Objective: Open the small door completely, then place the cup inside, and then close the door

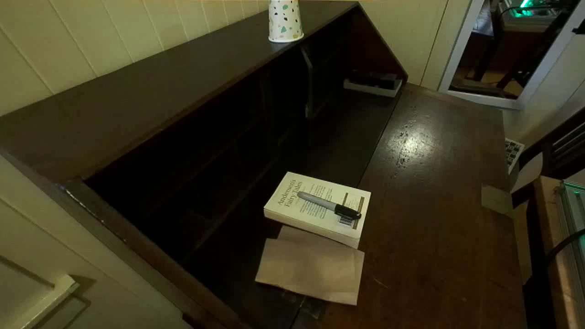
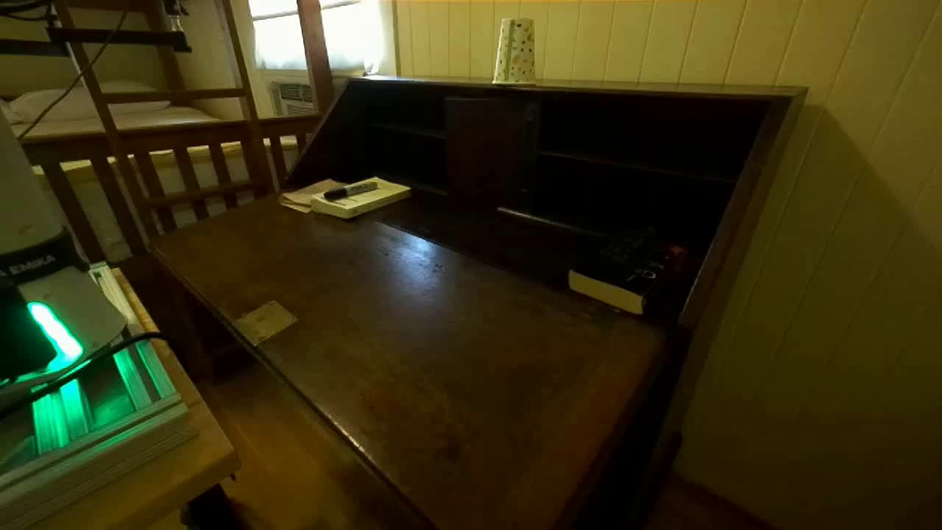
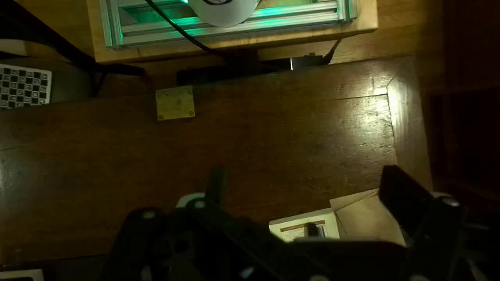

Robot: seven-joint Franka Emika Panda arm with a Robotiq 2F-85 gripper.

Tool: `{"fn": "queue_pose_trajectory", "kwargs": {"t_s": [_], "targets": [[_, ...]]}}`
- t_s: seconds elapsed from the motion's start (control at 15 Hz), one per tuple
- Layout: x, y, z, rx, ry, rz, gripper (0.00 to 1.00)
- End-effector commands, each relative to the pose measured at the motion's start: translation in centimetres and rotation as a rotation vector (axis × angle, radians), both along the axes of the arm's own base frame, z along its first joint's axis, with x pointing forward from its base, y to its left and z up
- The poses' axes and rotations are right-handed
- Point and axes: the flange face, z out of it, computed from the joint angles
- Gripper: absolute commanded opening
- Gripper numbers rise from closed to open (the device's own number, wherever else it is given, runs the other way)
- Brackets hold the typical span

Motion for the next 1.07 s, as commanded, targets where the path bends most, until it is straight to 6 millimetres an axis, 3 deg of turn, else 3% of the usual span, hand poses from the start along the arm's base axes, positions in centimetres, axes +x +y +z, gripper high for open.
{"fn": "queue_pose_trajectory", "kwargs": {"t_s": [0.0, 0.53, 1.0], "targets": [[0.0, 0.0, 0.1, 0.0, 0.001, 0.0, 1.0], [0.3, -0.1, 0.1, -0.023, -0.029, -0.031, 1.0], [6.1, -3.4, -0.7, 0.026, -0.219, -0.277, 1.0]]}}
